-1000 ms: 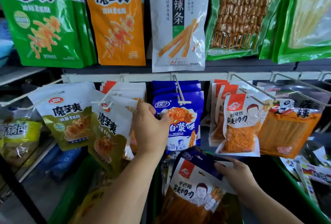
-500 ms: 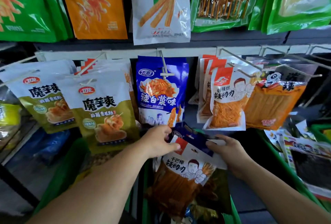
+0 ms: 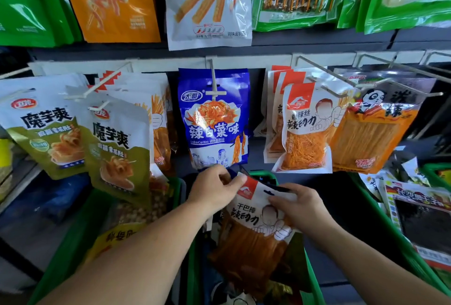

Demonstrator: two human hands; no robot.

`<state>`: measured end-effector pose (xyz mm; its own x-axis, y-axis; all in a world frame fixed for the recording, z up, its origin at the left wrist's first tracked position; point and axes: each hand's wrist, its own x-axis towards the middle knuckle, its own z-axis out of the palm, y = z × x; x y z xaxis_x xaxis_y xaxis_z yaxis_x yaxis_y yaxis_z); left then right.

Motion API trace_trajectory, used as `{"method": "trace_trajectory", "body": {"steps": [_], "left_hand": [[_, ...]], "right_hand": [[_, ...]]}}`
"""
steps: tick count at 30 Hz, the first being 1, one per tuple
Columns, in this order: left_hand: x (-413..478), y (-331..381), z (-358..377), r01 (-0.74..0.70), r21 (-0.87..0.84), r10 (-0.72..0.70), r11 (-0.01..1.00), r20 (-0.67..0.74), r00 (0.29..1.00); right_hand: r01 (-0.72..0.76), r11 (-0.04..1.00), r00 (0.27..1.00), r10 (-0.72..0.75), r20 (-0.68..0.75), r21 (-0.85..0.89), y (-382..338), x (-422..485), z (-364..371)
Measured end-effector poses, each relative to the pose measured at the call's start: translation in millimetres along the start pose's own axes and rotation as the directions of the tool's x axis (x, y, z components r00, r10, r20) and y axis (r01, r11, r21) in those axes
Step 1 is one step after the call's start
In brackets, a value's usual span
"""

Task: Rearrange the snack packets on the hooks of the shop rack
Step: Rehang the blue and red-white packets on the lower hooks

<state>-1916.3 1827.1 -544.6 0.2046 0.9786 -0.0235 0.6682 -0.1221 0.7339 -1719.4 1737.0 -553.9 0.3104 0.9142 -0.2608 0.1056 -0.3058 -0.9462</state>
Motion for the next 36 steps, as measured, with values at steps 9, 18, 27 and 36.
{"method": "trace_trajectory", "body": {"steps": [9,18,27,36], "left_hand": [[-4.8,-2.5,-13.4,0.033,-0.119,-0.014,0.992,0.159,0.987],[-44.0,33.5,-74.5,-0.158,-0.243,0.111,0.957,-0.194,0.975],[-75.2,63.0,-121.2,-0.232,-0.391,0.056,0.891,-0.413,0.909],[-52.9,93.3,-122.2,-0.240,-0.472,-0.031,0.848,-0.496,0.868]], "right_hand": [[0.045,0.997,0.996,-0.040,-0.076,0.058,-3.2,-3.7,-23.1],[0.140,0.988,0.988,-0.135,-0.076,0.068,-24.0,-18.4,-29.3],[0.158,0.984,0.975,-0.143,-0.169,0.081,-45.8,-33.3,-0.3],[0.131,0.985,0.975,-0.107,-0.194,0.116,-56.1,-45.0,3.8]]}}
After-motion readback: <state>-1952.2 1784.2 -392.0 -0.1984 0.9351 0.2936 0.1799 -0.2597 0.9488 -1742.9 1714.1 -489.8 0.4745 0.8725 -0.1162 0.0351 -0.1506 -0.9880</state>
